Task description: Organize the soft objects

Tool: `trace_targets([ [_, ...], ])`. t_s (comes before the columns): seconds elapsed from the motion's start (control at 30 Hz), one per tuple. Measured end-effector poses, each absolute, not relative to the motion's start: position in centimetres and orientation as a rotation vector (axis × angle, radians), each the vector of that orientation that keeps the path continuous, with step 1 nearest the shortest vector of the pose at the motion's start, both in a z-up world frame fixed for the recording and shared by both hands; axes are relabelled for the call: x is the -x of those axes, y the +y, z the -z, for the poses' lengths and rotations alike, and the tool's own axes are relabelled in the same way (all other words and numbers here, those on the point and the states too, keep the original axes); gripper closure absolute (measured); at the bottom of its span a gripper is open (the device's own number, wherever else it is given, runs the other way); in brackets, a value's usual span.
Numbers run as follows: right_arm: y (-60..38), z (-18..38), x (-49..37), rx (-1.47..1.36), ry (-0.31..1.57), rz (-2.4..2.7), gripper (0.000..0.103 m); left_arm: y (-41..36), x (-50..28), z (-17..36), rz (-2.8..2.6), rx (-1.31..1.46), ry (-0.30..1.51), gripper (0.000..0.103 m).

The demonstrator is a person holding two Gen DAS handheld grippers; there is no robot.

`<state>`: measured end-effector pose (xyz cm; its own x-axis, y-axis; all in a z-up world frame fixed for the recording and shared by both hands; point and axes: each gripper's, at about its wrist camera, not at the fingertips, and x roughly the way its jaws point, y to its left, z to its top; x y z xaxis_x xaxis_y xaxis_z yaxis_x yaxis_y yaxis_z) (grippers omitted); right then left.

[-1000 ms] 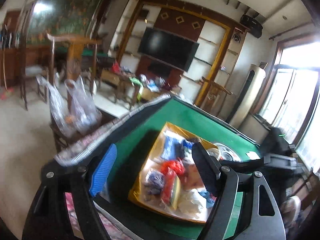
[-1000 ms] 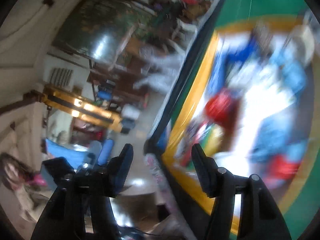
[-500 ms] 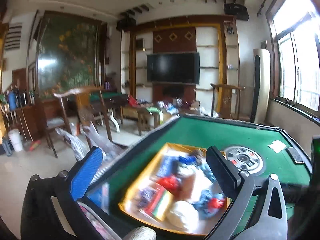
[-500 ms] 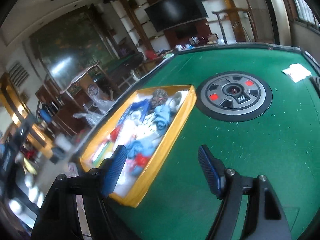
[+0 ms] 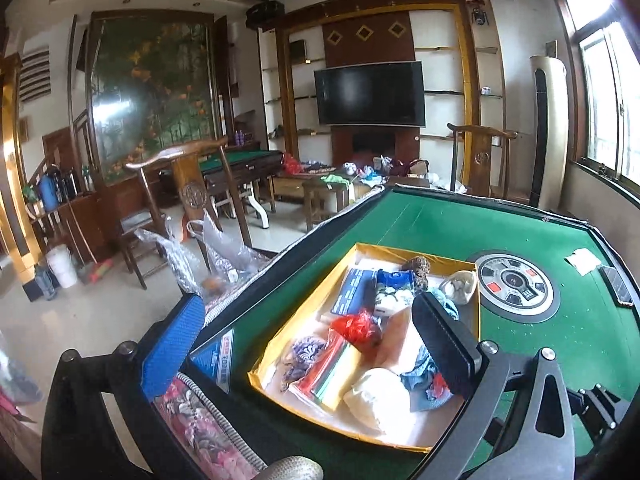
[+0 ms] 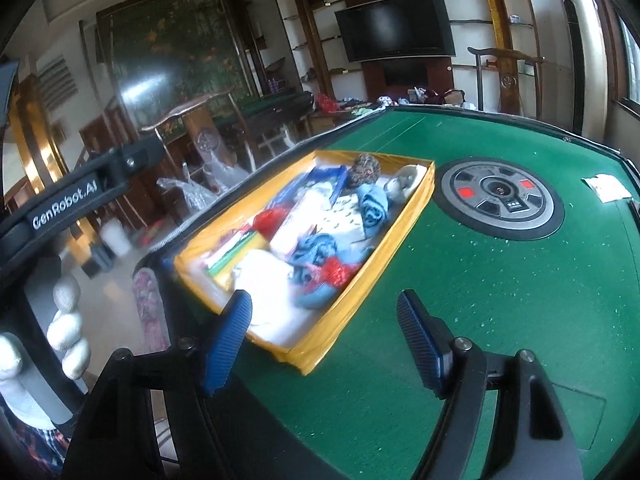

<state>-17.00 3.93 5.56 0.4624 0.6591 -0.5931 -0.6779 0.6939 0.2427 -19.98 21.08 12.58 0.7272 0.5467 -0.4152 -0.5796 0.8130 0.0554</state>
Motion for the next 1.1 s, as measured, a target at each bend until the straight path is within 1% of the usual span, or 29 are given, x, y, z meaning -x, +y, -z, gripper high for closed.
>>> trace_targets([
  [0.87, 7.1, -5.9, 20.7, 0.141, 0.725, -0.825, 0.032, 23.0, 21.3, -11.0, -0.619, 0.138, 0.479, 0.0],
  [1.1, 6.5, -6.1, 20.2, 0.128, 0.727, -0.809, 0.032, 22.7, 21.1, -10.9, -0.614, 0.123, 0.5, 0.0],
])
